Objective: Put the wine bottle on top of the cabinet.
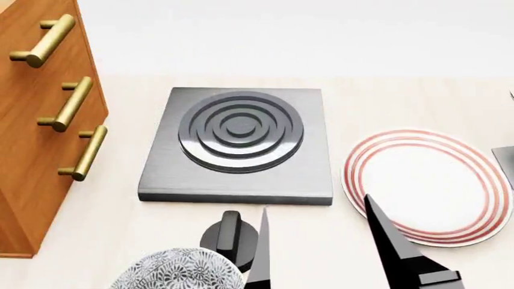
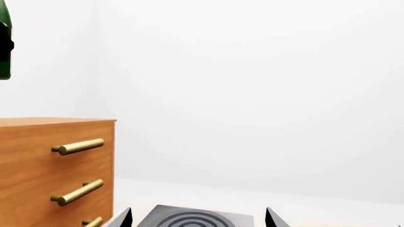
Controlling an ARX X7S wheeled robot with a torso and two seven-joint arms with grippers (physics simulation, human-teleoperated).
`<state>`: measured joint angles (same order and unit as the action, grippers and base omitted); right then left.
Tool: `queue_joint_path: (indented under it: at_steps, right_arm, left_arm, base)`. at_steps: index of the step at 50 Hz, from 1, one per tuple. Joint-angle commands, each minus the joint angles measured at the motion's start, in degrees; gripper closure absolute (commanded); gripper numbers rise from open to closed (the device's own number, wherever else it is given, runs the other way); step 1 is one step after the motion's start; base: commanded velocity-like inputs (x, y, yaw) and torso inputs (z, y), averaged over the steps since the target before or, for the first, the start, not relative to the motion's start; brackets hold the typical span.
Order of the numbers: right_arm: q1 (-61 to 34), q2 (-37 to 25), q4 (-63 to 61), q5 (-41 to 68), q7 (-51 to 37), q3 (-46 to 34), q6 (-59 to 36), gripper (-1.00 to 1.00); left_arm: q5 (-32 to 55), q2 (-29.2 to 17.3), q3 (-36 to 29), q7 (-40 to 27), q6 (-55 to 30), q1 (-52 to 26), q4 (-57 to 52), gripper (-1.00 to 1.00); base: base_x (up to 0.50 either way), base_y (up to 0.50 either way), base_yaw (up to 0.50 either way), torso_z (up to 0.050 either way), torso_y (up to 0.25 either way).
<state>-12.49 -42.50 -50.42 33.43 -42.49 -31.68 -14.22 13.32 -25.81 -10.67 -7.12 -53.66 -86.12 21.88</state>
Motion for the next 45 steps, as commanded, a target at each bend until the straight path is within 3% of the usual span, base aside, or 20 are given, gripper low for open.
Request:
queue_joint_path:
  at_steps: [1, 30, 45]
  right_arm:
    - [-0.2, 0.2, 0.3, -0.2, 0.2, -0.5, -0.1, -1.0]
    - [-0.3, 0.5, 0.9, -0.5, 0.3, -1.3, -0.2, -1.0]
    - [-0.6, 0.8, 1.3, -0.7, 0.6, -2.0, -0.4, -1.0]
  left_arm:
    - [1.8, 0.3, 1.5, 0.1, 1.5, -0.1, 0.6, 1.0]
    - [3.7, -0.1, 4.6, -1.0, 2.3, 9.6, -1.3, 1.0]
    - [5.5, -0.1, 5.9, -1.0, -1.8, 11.3, -0.4, 1.0]
  base:
    - [0.0, 0.0, 0.0, 0.0, 0.0]
    - [0.0, 0.0, 0.0, 0.0, 0.001]
    - [0.0, 0.0, 0.0, 0.0, 0.001]
